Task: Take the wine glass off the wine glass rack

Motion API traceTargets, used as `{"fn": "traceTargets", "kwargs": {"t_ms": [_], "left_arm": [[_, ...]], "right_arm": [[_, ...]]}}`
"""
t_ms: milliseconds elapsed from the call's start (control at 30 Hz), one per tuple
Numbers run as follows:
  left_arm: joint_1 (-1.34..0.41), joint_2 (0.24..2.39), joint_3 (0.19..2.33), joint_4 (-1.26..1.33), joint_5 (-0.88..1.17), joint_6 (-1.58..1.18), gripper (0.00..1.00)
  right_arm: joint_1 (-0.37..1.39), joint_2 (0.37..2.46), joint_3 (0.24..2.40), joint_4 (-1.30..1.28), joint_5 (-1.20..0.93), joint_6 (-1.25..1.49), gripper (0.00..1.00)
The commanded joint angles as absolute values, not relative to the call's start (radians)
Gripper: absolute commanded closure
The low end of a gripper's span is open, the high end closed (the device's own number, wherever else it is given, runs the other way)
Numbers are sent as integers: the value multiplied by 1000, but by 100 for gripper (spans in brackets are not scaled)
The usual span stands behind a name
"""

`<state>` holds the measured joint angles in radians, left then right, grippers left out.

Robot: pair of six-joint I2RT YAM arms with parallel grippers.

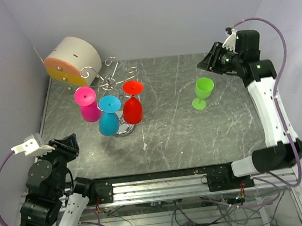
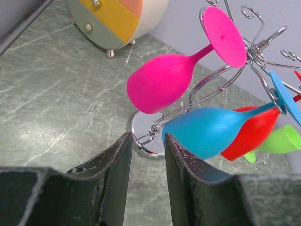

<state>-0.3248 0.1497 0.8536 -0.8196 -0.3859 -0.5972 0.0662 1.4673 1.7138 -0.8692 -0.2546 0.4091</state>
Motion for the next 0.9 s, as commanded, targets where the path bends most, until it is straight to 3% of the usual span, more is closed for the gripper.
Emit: {"fn": "traceTargets", "kwargs": {"t_ms": [0,133,333,633,867], "left_arm": [[-333,139,853,-800,-417,-612,56],[-332,133,854,-805,-419,-615,56],[-334,103,855,-811,-426,-623,56],[-334,99,855,-816,-436,-627,56],[-334,99,856,-815,-434,-627,56]], "right_arm": [[142,1364,1551,-482,-733,712,67],[327,1368,1498,-301,-762,862,72],[530,1470,1555,-252,-702,908,67],[577,1504,1521,-171,-690,969,67],[578,1494,1544,-276,-580,919,67]]}}
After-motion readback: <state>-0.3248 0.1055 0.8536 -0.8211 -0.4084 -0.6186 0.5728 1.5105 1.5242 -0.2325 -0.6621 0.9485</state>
